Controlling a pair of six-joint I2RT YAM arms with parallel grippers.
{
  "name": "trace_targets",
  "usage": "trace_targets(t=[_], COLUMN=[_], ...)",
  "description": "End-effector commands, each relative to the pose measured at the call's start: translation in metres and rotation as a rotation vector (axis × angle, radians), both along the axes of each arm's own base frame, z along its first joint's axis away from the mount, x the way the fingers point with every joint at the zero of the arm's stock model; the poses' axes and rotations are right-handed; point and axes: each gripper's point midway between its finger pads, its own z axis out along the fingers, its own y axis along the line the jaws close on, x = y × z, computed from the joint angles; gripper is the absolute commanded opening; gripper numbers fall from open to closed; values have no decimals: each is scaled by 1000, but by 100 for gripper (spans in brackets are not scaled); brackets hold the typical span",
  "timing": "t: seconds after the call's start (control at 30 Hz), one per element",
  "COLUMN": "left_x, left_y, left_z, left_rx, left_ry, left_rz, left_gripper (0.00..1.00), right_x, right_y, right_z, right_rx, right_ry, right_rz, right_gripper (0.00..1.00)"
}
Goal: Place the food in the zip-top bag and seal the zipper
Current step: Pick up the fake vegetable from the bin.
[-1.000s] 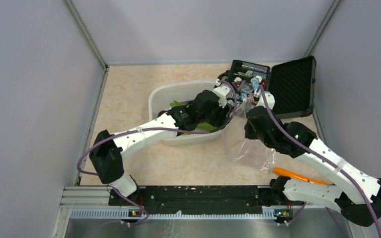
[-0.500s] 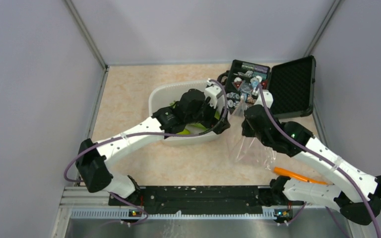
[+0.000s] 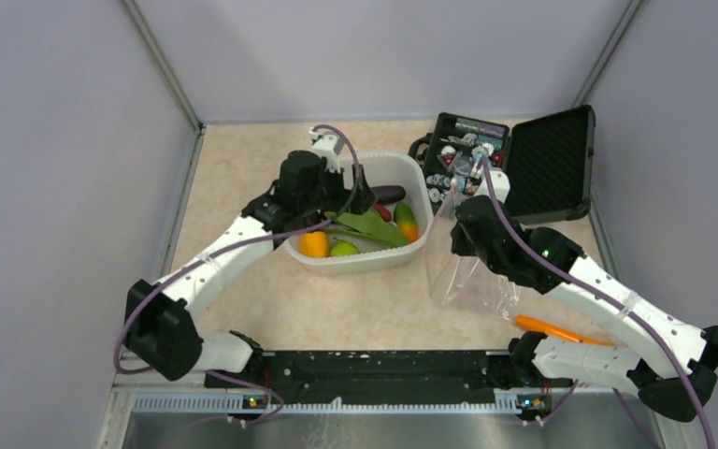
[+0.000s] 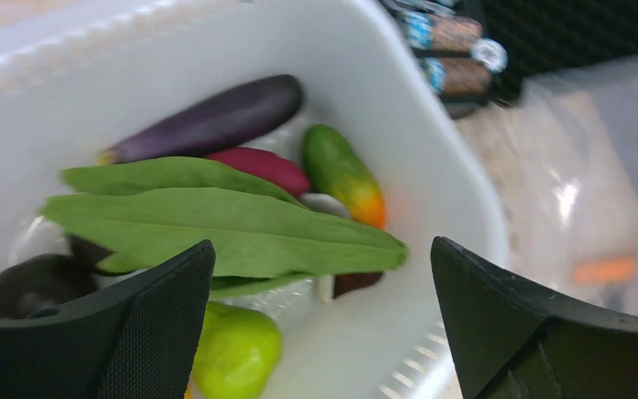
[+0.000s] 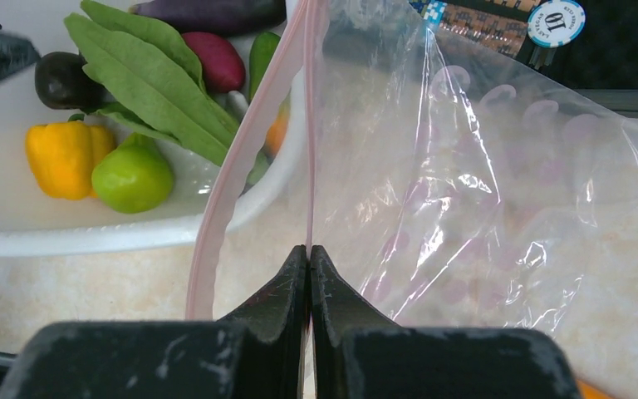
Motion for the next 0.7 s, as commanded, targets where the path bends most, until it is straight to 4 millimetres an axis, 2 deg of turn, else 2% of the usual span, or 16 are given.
trace_targets(t=[0.0,0.07,0.17,0.27,0.37,0.47,0.57,0.67], left_x=[47,61,72,77,80,82,91,102], left_y=[30,36,32,21,18,6,2,-2], left_z=[-21,-31,-40,-56,-80,-90,-80,-50], left_rx=[-12,-37,-58,-52,-86,-176,-183,-96], left_ry=[117,159,198,267,440,501,435,195], left_rz=[177,207,191,155,261,303,275,174], left_gripper=[99,99,99,99,99,99,99,99], right_x=[5,5,6,6,7,7,7,6], right_y=[2,2,3,3,3,3,3,2], right_z=[-1,-2,-1,-1,0,0,-1,-2], right_rx=[9,9,13,13,14,12,7,2], right_ry=[-16,-15,-16,-19,-26,-28,-28,-26], right_rz=[-4,-6,-4,-3,-3,-1,2,6], right_gripper=[0,0,0,0,0,0,0,0])
